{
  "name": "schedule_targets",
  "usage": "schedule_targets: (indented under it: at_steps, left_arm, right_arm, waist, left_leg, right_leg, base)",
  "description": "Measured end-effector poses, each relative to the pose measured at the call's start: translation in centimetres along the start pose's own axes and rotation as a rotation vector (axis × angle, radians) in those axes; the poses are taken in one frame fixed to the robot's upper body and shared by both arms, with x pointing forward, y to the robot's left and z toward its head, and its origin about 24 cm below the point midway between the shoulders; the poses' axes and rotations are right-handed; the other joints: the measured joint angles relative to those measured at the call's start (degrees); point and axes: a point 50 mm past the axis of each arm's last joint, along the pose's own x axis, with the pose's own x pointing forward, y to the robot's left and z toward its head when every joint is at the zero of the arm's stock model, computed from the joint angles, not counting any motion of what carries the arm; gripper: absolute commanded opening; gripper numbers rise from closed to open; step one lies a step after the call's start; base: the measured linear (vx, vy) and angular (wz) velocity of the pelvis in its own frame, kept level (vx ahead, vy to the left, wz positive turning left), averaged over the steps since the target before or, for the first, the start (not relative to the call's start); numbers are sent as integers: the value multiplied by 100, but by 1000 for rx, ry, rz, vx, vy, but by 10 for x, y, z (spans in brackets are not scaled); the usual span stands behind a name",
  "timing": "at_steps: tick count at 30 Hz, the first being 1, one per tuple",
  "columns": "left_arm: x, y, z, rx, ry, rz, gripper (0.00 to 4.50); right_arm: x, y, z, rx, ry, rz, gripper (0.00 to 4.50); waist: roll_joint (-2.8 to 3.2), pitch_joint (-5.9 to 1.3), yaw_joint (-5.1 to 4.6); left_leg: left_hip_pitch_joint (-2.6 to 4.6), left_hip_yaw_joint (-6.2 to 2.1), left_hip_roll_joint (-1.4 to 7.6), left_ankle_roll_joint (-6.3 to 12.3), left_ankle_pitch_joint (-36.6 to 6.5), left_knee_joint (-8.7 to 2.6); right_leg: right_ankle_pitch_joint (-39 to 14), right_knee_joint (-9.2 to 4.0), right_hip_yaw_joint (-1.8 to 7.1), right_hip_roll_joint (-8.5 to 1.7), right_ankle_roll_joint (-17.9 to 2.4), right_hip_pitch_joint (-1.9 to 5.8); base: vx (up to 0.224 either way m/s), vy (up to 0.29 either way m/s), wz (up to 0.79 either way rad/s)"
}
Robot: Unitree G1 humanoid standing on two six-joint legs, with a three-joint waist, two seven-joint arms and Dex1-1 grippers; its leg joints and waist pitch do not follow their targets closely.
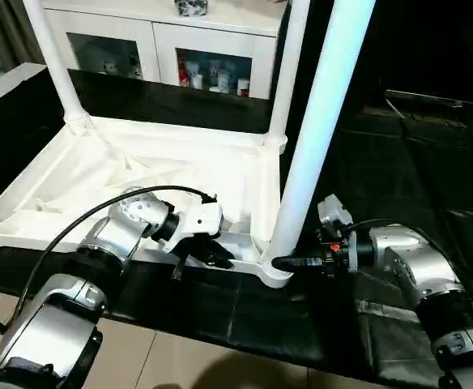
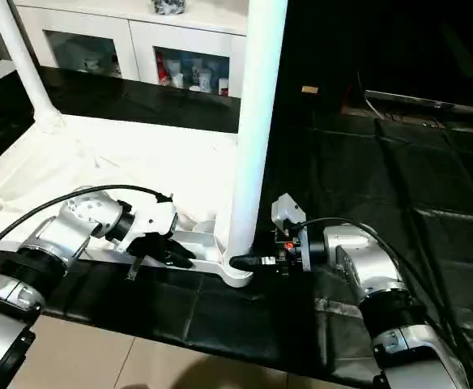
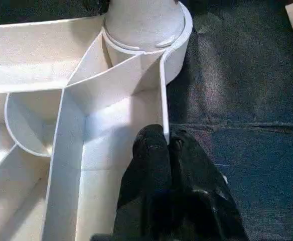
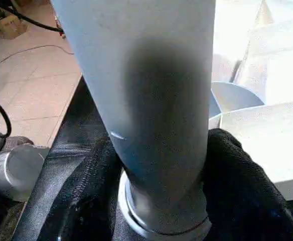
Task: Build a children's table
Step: Rotate leg to tighten
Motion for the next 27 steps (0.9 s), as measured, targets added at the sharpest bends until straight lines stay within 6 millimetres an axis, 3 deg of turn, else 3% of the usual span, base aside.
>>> schedule_targets:
  at_steps: [8, 14, 20, 27]
  left_arm:
    - [6, 4, 0, -82, -34, 41, 0]
    - [11, 14, -1, -188, -38, 148, 0]
    - [18, 29, 0, -317, -39, 310, 0]
    - [22, 41, 3, -390, -26, 474, 0]
  right_arm:
    - [1, 0, -2, 15, -5, -25, 204]
    - [6, -8, -5, 49, -41, -202, 203]
    - [24, -25, 1, 86, -76, -491, 196]
    - [56, -44, 16, 180, -115, -777, 194]
  waist:
    - [2, -1, 27]
    - [5, -3, -26]
    - [4, -5, -280]
    - [3, -6, -474]
  left_leg:
    - [4, 0, -1, 0, 0, 10]
    - [19, -1, -5, 0, 0, 24]
    - [20, -14, -12, 0, 1, 37]
    - [13, -31, -15, 0, 0, 40]
  right_leg:
    - [0, 13, 2, -4, 0, 7]
    - [-13, 15, 11, -4, 27, 28]
    - [-14, -3, 3, -4, 29, 28]
    - [-12, -25, -10, -1, 26, 17]
  base:
    - [0, 0, 0]
    - [0, 0, 0]
    - [0, 0, 0]
    - [0, 0, 0]
